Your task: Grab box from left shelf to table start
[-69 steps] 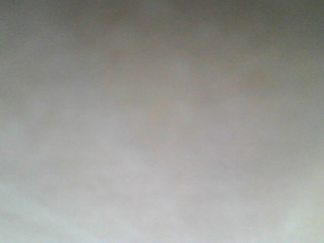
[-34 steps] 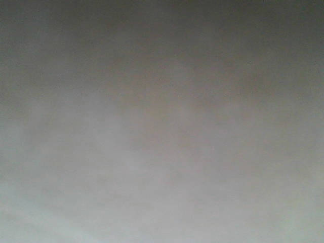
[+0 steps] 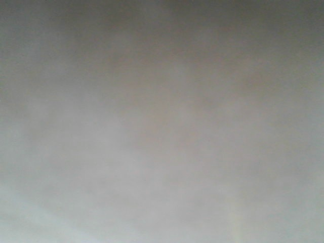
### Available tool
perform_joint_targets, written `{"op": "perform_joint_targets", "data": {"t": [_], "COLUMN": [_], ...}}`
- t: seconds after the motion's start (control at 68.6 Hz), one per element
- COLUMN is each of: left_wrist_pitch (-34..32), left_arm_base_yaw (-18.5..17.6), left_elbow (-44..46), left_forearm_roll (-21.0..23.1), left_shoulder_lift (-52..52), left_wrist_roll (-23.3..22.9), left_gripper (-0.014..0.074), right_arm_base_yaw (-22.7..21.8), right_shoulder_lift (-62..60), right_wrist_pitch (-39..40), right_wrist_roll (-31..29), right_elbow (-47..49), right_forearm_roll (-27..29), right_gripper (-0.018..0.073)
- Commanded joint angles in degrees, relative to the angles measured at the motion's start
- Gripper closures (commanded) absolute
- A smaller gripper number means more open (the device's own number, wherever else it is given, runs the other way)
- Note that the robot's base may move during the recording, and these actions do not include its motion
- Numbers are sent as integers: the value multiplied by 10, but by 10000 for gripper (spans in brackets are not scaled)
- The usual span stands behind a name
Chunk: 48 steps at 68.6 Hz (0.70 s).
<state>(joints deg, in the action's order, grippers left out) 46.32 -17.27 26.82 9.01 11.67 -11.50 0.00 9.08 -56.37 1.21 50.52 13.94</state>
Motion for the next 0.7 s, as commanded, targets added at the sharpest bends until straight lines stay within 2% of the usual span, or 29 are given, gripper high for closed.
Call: {"op": "perform_joint_targets", "data": {"t": [0.0,0.685], "left_wrist_pitch": [9,9], "left_arm_base_yaw": [1,1], "left_elbow": [8,8], "left_forearm_roll": [-49,-49], "left_shoulder_lift": [6,6], "left_wrist_roll": [1,1], "left_gripper": [689,689], "right_arm_base_yaw": [-3,-3], "right_shoulder_lift": [6,6], "right_wrist_pitch": [73,73], "right_wrist_roll": [7,7], "right_elbow": [16,16], "right_forearm_roll": [-40,-40], "right_gripper": [501,501]}}
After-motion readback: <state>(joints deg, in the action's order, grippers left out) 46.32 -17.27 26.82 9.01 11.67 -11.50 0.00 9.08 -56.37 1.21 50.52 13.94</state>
